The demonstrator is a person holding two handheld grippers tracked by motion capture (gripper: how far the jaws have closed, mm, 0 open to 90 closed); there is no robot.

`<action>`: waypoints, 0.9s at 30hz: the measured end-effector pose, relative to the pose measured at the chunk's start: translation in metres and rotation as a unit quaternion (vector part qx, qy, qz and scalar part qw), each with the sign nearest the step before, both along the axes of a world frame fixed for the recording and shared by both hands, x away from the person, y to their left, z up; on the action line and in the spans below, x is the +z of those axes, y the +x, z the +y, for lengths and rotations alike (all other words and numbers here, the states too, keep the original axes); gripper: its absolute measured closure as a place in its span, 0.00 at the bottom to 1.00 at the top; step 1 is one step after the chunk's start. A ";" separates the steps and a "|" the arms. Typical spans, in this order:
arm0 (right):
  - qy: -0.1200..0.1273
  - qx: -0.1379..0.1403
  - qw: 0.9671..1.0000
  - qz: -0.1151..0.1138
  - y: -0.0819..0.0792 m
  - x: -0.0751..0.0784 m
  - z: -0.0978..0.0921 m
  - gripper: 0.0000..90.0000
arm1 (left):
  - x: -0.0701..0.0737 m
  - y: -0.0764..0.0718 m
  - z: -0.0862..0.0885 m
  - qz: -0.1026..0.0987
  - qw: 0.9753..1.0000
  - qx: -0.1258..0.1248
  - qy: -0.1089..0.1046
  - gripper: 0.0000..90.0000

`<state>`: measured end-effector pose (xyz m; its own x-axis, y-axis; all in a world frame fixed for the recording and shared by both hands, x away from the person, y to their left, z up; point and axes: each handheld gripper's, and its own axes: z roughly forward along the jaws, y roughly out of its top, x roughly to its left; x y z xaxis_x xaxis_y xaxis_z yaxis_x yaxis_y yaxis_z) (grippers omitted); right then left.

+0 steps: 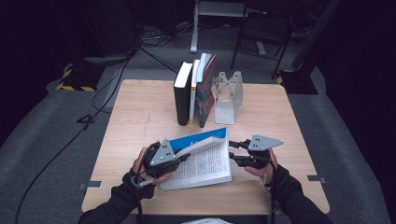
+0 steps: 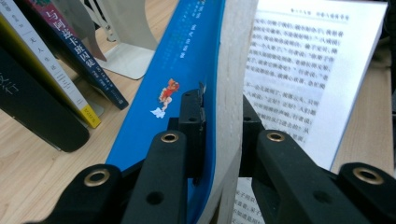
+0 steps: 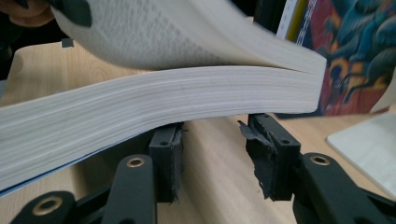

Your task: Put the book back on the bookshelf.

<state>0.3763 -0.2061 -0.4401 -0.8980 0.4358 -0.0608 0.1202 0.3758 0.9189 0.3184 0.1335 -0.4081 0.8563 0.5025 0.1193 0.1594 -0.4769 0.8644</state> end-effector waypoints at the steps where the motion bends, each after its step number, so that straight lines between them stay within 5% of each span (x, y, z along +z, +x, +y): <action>1: 0.001 0.001 1.000 -0.003 0.000 0.003 0.002 0.62 | -0.001 0.000 0.001 0.001 1.000 0.000 -0.004 0.87; 11: 0.020 0.010 0.999 -0.029 -0.007 0.023 0.019 0.62 | -0.013 -0.020 0.011 -0.002 0.999 0.029 -0.021 0.82; 19: 0.030 0.023 0.999 -0.038 -0.012 0.033 0.029 0.62 | -0.021 -0.019 0.014 0.031 0.999 0.039 -0.020 0.68; 27: 0.036 0.031 0.998 -0.038 -0.013 0.035 0.031 0.62 | -0.017 -0.012 0.018 0.038 0.999 0.026 -0.023 0.80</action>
<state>0.3634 -0.1751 -0.4051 -0.9174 0.3851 -0.1002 0.0277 0.3130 0.9493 0.3067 0.1510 -0.4248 0.8343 0.5504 0.0314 0.2485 -0.4263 0.8698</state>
